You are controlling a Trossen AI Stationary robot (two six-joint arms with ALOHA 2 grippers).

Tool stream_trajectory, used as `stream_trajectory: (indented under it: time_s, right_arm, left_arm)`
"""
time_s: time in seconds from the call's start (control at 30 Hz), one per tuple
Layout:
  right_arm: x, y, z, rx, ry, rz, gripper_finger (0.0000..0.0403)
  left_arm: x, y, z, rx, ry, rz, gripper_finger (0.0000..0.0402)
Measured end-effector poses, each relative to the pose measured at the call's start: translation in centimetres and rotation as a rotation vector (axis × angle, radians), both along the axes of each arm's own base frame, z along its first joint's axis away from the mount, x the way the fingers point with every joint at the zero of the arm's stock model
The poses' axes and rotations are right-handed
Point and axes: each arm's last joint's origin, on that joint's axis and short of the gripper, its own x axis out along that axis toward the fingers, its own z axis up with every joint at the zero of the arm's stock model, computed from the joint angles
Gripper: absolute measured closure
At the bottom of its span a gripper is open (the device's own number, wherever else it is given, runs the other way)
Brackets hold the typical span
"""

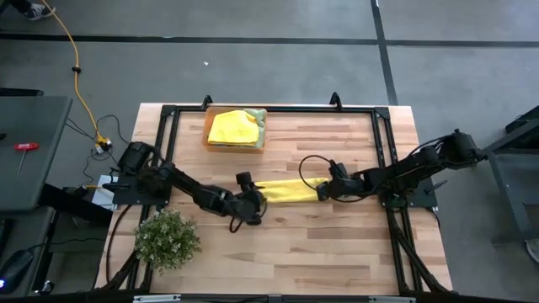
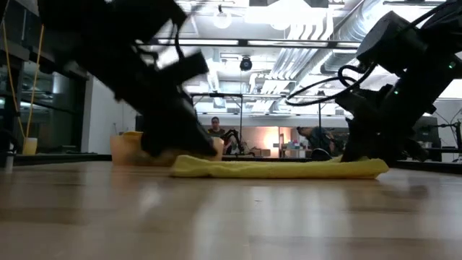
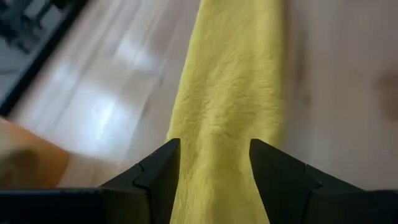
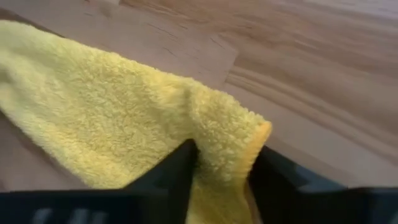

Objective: Fold microfiber towels
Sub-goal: Fold the yellow microfiber cloth

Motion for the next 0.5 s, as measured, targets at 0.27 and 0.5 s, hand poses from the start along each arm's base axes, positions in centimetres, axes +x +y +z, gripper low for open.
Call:
stream_trajectory:
  time_s: [0.27,0.5]
  right_arm:
    - [-1.9,-0.3,0.5,-0.049,0.151,0.076,0.0389]
    - [-5.1,-0.3,2.4,-0.037,0.245,0.049,0.0397]
  left_arm:
    - [-1.0,-2.1,5.8,0.17,-0.078,-0.079,0.022]
    - [-1.3,0.2,6.4,0.164,-0.131,-0.014,0.0221]
